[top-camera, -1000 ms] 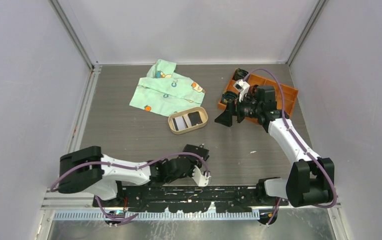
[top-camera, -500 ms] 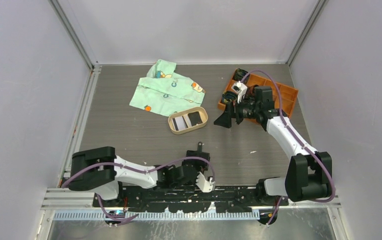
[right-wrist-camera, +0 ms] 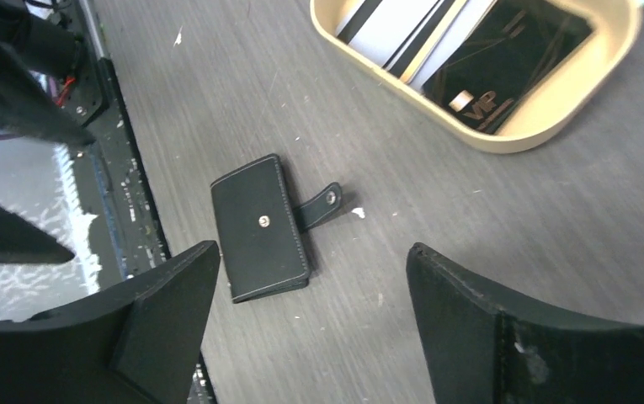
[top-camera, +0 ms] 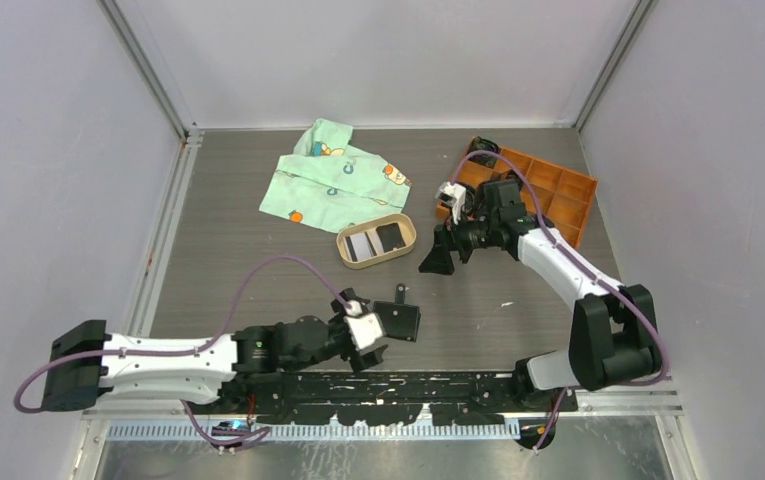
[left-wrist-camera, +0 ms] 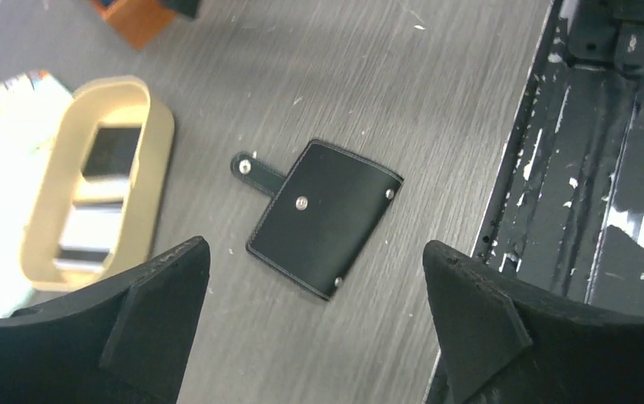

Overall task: Put the credit cards into the card holder
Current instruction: Turn over the card holder at the center of the board, then close the card holder at the center of the board.

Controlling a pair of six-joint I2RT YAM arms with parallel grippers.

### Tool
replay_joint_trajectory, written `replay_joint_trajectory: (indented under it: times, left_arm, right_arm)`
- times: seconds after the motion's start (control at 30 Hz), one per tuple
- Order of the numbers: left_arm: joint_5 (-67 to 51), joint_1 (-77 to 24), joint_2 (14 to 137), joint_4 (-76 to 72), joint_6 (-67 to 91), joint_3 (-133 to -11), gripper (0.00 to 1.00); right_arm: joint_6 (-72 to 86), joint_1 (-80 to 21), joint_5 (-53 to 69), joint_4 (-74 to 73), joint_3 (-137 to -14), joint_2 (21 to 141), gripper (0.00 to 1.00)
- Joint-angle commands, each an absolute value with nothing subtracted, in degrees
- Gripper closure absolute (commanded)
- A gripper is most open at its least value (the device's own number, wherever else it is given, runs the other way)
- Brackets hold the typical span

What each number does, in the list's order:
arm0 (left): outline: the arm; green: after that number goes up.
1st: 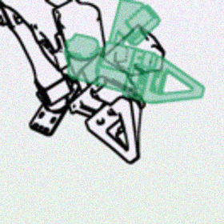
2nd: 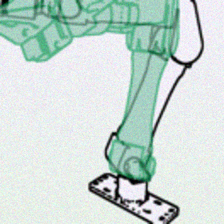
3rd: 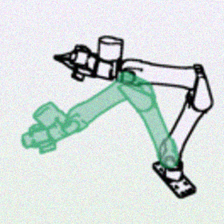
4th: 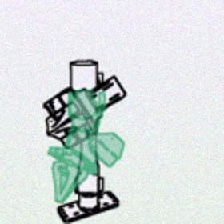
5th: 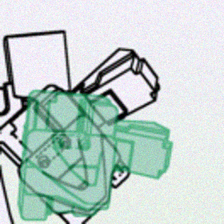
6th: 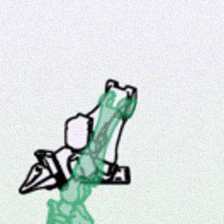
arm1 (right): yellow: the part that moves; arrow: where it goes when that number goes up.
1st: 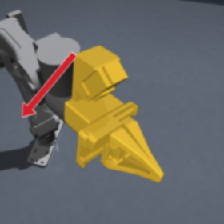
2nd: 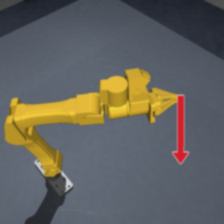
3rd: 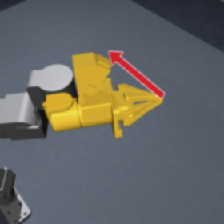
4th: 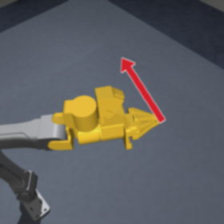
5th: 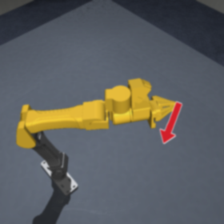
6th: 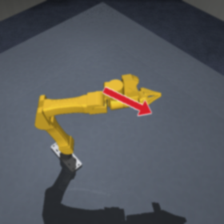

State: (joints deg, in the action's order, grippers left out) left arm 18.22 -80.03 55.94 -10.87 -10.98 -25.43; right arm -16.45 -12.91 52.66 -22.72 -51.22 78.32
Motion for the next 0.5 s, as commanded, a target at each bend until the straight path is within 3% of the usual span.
replay_joint_trajectory:
  times: [0.0,0.1,0.47]
  left_arm:
    - [10.4,-73.2,49.3,-18.2,11.3,-18.3,0.07]
    - [3.7,-67.0,48.1,-24.1,20.4,-14.8,0.16]
    - [1.6,-62.6,61.4,-36.6,37.0,-14.0,0.45]
  right_arm:
    - [-20.8,-15.0,55.2,-26.9,-54.9,83.3,0.23]
    - [-19.4,-15.9,57.5,-29.7,-57.3,88.7,0.42]
    - [-15.0,-19.7,51.8,-35.0,-64.6,102.6,0.62]
